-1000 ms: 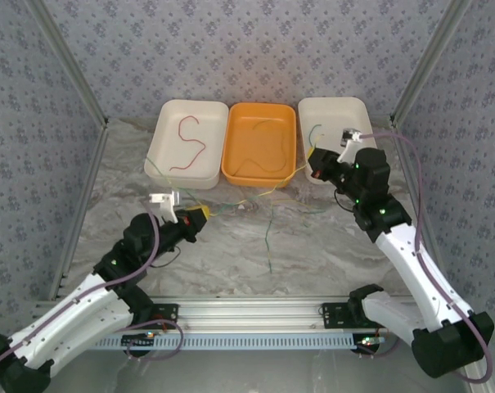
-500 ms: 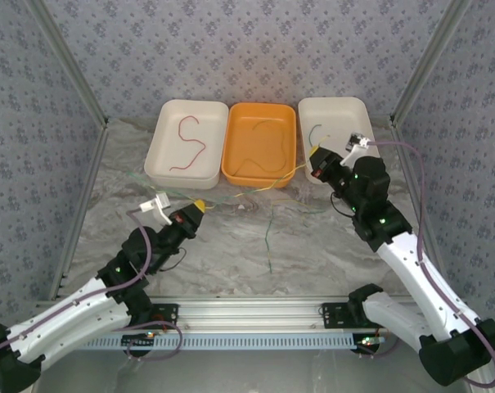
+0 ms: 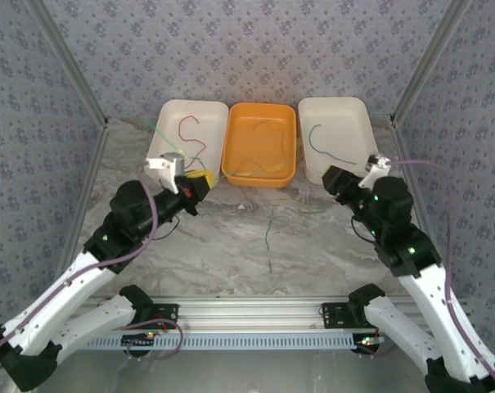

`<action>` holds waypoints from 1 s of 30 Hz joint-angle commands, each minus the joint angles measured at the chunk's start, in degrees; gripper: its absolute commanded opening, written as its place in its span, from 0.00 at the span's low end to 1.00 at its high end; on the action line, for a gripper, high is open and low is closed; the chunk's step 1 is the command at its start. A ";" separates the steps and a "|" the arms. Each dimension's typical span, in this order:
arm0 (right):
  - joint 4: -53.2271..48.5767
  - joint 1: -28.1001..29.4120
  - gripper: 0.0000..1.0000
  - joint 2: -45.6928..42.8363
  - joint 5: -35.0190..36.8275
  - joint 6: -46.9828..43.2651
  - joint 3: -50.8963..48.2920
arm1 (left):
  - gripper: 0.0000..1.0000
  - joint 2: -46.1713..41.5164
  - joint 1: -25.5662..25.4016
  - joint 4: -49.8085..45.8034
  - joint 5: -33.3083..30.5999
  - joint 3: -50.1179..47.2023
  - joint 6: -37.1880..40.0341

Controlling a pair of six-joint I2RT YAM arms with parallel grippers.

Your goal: Untangle the cables

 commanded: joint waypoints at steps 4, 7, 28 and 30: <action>-0.05 0.20 0.43 -1.71 -8.00 -10.72 3.98 | 0.00 8.78 0.45 -12.55 11.72 10.16 15.83; 1.99 1.57 0.44 2.67 -15.03 -11.88 5.03 | 0.00 11.19 0.51 -13.58 12.66 11.71 16.63; 40.59 22.17 0.66 15.85 10.44 31.69 -16.11 | 0.00 7.20 -2.66 19.68 0.35 -7.02 -4.17; 42.42 23.46 0.63 18.73 12.11 32.94 -15.33 | 0.00 7.39 -4.03 21.30 -1.84 -7.37 -4.83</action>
